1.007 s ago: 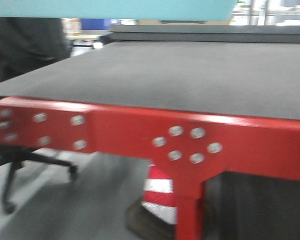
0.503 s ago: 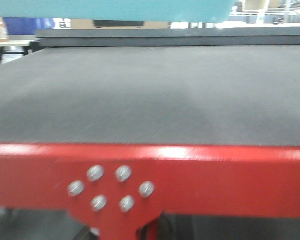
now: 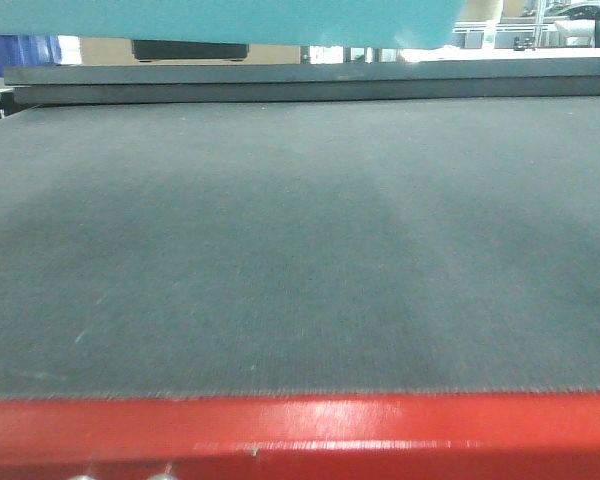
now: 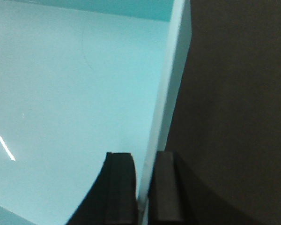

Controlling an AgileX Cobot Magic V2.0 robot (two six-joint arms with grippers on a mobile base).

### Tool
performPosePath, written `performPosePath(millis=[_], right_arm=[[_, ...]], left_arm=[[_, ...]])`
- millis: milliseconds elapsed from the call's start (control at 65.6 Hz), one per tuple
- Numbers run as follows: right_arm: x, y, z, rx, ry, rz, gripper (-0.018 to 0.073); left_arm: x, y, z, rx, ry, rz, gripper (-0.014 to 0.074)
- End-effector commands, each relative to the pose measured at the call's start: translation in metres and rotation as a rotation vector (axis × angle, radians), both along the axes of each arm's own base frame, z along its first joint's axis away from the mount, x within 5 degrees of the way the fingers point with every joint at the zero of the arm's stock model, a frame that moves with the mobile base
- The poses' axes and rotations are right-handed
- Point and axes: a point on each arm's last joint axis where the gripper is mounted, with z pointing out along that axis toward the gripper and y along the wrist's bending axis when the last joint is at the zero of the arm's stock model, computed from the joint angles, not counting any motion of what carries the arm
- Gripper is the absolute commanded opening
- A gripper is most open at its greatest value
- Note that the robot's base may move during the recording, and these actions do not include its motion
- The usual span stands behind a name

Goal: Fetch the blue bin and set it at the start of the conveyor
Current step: 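Lower the held teal bin onto the grey conveyor surface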

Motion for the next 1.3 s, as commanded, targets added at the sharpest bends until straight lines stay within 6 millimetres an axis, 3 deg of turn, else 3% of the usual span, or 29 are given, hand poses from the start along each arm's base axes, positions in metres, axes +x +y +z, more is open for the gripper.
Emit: performPosePath(millis=[0, 1281], right_arm=[[-0.0012, -0.0157, 0.0078, -0.108, -0.083, -0.047, -0.0151], [0.0025, -0.0158, 0.0134, -0.087, -0.152, -0.066, -0.0151]], left_arm=[[-0.0047, 0.0227, 0.007, 0.177, -0.014, 0.1, -0.0111], [-0.0047, 0.0227, 0.007, 0.177, -0.014, 0.1, -0.0111]])
